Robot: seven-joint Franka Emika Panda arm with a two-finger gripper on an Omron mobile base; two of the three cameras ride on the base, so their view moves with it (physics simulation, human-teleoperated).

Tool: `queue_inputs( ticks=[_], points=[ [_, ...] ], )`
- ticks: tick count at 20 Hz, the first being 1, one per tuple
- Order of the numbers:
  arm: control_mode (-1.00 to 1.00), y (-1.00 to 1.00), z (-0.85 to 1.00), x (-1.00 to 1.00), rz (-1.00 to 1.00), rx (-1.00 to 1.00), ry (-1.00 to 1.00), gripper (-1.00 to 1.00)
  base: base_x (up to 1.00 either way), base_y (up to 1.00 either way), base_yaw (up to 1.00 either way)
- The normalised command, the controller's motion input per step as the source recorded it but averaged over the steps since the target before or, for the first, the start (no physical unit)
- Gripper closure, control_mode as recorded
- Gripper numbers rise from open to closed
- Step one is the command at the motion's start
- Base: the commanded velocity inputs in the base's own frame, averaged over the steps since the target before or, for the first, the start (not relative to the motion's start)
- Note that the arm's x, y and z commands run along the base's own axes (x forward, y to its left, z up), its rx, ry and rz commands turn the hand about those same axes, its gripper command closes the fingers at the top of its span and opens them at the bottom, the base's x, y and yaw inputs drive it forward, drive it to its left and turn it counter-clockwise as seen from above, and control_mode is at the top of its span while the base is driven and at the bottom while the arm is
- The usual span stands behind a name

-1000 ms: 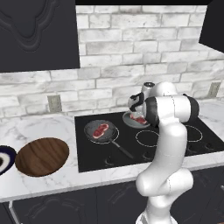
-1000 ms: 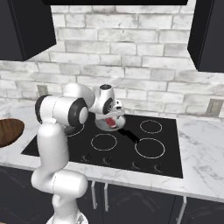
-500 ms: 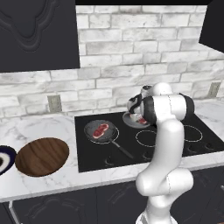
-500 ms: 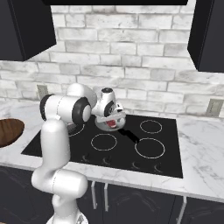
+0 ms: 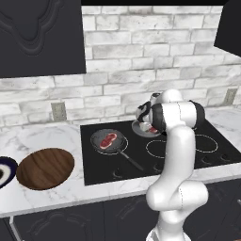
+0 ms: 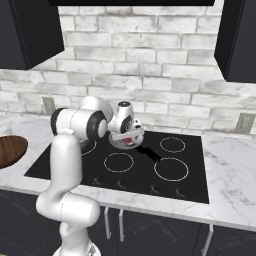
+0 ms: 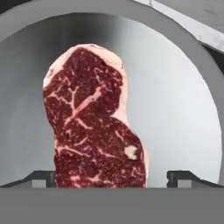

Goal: Place one of the steaks on the plate and the other in the bowl. Then place the bowl in the fridge.

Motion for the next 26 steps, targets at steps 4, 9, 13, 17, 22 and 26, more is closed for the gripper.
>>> queue_inputs(
  ticks=[4, 9, 13, 17, 22, 26],
  points=[
    [-1.00, -0.02, -0.23, 0.01, 0.04, 0.04, 0.01, -1.00, 0.00, 0.00, 0.00],
    [-1.00, 0.00, -0.34, -0.01, 0.00, 0.06, 0.01, 1.00, 0.00, 0.00, 0.00],
    [-1.00, 0.07, -0.16, 0.00, 0.04, 0.00, 0.00, 1.00, 0.00, 0.00, 0.00],
    [-1.00, 0.04, 0.00, -0.03, 0.01, 0.00, 0.00, 1.00, 0.00, 0.00, 0.00],
    [-1.00, 0.02, 0.10, -0.09, 0.00, 0.00, 0.00, 1.00, 0.00, 0.00, 0.00],
    [-1.00, 0.00, 0.81, -0.31, -0.01, 0.01, 0.00, 1.00, 0.00, 0.00, 0.00]
  ],
)
